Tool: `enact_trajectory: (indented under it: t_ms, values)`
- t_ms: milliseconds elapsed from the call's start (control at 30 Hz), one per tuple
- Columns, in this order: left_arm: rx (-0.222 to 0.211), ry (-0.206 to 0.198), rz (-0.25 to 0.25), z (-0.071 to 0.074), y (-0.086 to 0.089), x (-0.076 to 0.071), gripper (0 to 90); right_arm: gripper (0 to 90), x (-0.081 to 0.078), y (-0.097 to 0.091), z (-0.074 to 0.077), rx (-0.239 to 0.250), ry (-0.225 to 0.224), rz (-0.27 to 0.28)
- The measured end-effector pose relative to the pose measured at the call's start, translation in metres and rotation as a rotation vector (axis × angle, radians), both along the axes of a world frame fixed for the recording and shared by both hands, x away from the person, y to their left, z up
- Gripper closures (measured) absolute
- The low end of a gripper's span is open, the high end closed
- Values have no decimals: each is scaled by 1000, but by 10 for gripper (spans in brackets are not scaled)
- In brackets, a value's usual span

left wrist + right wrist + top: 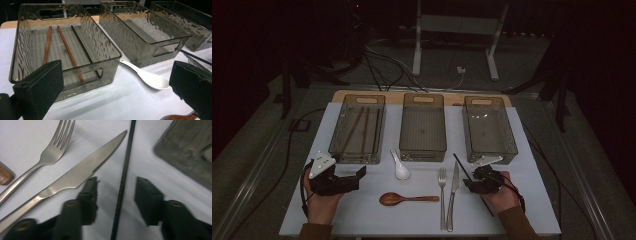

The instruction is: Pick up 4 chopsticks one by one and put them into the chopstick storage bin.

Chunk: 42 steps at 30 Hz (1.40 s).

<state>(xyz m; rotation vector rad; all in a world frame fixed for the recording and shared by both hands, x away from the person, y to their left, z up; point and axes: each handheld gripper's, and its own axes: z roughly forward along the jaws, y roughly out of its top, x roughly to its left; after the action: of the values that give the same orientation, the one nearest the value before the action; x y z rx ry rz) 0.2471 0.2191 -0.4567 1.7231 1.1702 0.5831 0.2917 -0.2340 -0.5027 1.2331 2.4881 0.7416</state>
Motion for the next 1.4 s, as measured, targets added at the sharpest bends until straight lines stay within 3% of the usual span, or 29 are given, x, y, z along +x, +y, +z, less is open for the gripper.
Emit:
enact_trajectory:
  t_ms: [133,400,833,967,1200,1267,1400]
  values:
    - [-2,2,-1,0,-1,0,6,711,1,1,-4,-18,27,-16]
    - [-2,4,-3,-1,-2,0,6,850,2,0,-4,-24,29,-79]
    - [1,11,-6,-2,-4,0,6,866,3,1,-3,-19,41,-107]
    - [1,12,-9,-2,-4,1,6,867,2,0,-4,-11,16,-128]
    - [5,16,-18,-3,-7,1,6,868,0,-5,5,55,-24,-152]
    - [7,16,-22,-4,-8,2,6,867,0,-6,5,64,-11,-143]
    - [9,17,-25,-3,-9,1,6,867,0,-4,-2,24,27,-120]
